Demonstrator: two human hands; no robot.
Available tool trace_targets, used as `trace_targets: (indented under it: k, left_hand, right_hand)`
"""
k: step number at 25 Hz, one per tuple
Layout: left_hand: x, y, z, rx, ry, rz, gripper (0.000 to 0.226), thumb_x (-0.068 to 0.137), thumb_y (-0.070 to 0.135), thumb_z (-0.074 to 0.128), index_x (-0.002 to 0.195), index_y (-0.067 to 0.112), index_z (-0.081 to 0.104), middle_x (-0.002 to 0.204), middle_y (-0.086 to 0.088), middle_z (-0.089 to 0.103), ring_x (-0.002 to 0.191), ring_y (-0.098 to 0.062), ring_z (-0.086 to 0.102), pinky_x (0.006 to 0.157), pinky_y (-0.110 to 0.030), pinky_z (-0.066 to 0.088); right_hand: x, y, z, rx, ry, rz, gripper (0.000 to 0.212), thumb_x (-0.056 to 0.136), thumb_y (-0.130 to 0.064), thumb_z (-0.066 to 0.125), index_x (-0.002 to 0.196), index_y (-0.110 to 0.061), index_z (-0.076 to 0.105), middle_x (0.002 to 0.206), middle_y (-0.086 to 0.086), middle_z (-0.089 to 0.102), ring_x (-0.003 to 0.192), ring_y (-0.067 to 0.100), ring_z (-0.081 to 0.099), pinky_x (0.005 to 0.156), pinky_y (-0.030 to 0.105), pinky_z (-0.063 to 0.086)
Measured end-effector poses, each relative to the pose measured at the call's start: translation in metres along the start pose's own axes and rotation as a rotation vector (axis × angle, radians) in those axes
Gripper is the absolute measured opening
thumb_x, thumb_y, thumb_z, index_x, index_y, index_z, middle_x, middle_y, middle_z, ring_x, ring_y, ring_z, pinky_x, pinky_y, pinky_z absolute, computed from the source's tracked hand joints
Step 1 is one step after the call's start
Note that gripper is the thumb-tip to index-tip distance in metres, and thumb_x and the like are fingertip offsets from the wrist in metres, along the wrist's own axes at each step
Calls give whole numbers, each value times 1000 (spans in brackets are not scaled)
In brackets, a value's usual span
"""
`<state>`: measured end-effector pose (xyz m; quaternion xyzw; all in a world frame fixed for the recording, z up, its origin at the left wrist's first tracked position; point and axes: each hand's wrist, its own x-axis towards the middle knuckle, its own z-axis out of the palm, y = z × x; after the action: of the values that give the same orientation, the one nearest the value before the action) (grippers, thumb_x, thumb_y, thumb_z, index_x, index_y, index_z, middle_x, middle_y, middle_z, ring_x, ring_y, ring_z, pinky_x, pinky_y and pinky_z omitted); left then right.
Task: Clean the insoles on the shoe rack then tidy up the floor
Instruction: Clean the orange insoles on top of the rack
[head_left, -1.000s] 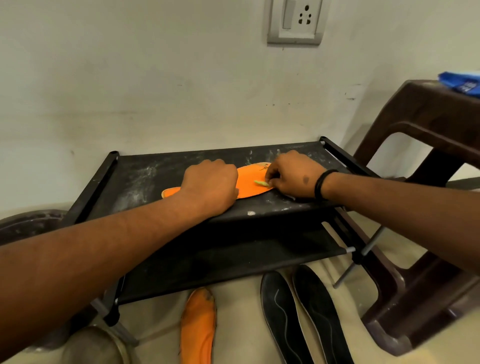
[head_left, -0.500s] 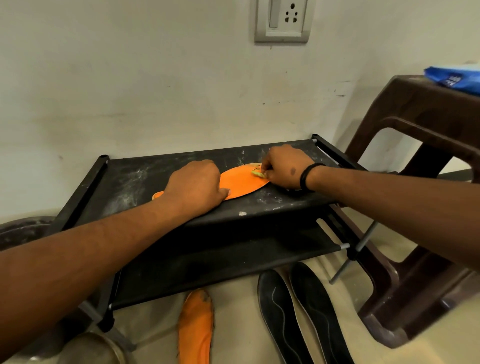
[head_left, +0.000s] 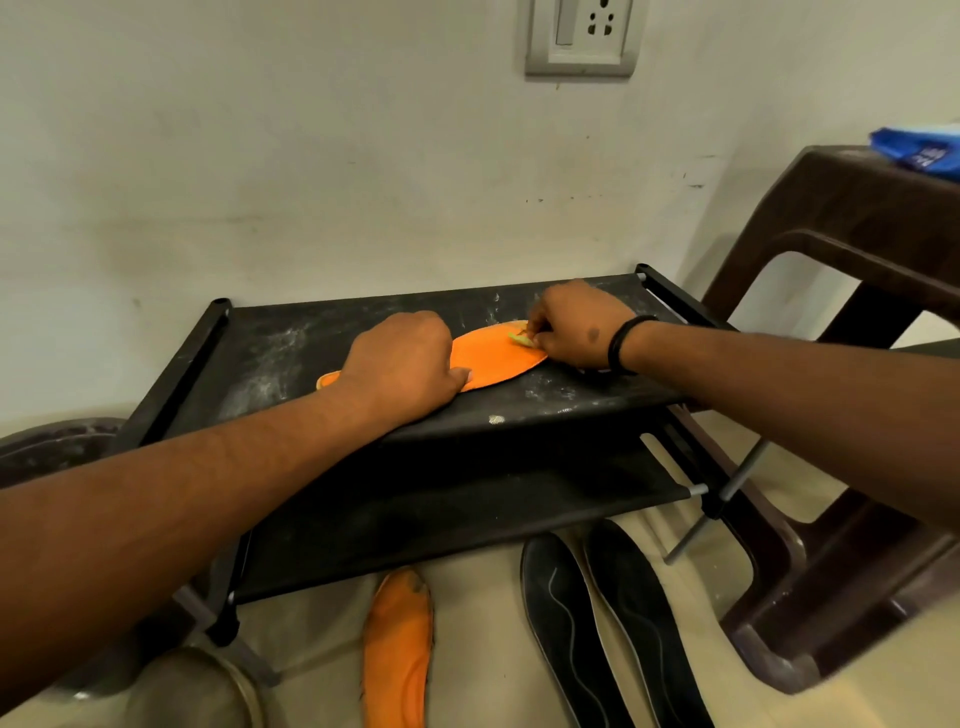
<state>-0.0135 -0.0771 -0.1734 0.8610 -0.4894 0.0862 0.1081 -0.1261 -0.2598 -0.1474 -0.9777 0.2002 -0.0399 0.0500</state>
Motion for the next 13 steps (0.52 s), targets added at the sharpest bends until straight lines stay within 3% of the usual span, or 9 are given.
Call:
trace_targets:
  k: [2, 8, 13]
  left_hand:
    - [0, -1, 1, -2, -1, 3, 36, 87, 49, 68, 73, 17, 59, 89, 1, 61, 82, -21, 58, 69, -39, 52]
    - [0, -2, 2, 11, 22, 10, 38, 86, 49, 66, 67, 19, 54, 84, 0, 60, 79, -22, 58, 65, -37, 50]
    - [0, 0, 0, 10, 13, 25, 41, 88, 47, 67, 63, 18, 52, 81, -1, 58, 77, -22, 57, 63, -35, 45]
  right_hand:
    - [2, -1, 4, -23, 36, 36, 22, 91, -27, 60, 102, -15, 75, 105, 8, 73, 91, 26, 67, 85, 43, 57]
    - [-14, -38, 8, 121, -51, -176, 18, 85, -13, 64, 96, -13, 78, 96, 2, 75, 87, 17, 67, 82, 32, 55]
    - [14, -9, 3, 43, 41, 55, 19, 87, -18, 62, 98, -12, 76, 100, 9, 74, 89, 26, 68, 82, 41, 58]
